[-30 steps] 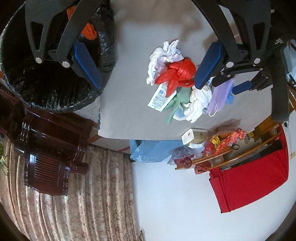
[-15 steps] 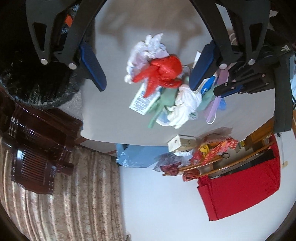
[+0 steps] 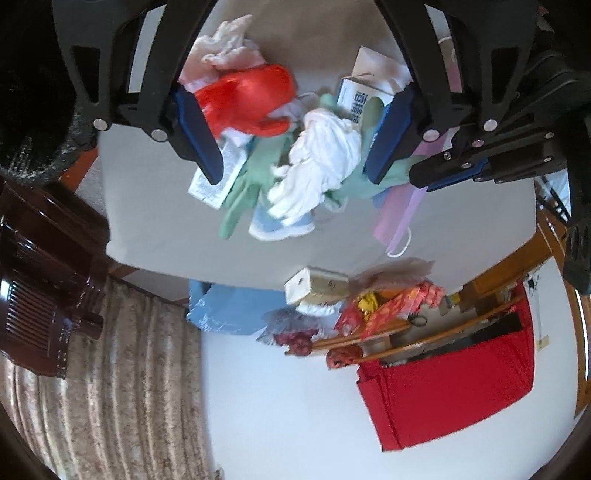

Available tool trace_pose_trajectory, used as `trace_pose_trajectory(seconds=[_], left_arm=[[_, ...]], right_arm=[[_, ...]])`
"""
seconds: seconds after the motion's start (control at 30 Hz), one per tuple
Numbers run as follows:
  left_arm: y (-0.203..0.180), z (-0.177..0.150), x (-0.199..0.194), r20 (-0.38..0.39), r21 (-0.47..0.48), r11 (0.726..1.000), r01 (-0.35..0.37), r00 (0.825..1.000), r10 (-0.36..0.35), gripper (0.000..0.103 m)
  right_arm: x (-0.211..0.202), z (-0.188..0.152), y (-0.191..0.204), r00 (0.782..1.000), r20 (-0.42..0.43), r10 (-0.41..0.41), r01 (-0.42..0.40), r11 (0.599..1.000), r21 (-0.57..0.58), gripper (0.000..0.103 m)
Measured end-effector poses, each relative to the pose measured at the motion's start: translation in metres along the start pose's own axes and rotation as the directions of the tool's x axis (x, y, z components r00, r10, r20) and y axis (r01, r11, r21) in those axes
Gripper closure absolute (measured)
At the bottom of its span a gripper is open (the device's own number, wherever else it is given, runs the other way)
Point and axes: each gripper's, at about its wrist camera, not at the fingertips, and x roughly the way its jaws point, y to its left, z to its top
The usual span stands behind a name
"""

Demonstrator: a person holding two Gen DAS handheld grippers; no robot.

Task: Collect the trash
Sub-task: 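Grasp the pink face mask with left gripper while right grasps white bag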

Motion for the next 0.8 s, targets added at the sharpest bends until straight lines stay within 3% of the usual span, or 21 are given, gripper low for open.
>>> trace_pose_trajectory(seconds=[0.27, 0.47, 0.8], left_arm=[[0.010, -0.008, 0.001, -0.024, -0.034, 0.999, -0.001, 1.000, 0.000, 0.092], [0.012, -0.006, -0.003, -0.014, -0.035, 0.999, 0.006, 1.000, -0.007, 0.092], [0.005, 0.003, -0.015, 0.013, -0.013, 1.000, -0.003, 1.000, 0.003, 0.092]], right_arm=[[0.030, -0.005, 0.009, 0.995, -0.085, 0.043, -0.046, 0.999, -0.028, 0.045], [0.034, -0.007, 0.013, 0.989, -0.125, 0.079, -0.086, 0.995, -0.048, 0.075], [-0.010, 0.013, 0.000, 0.995, -0.030, 0.098, -0.099, 0.995, -0.021, 0.080]])
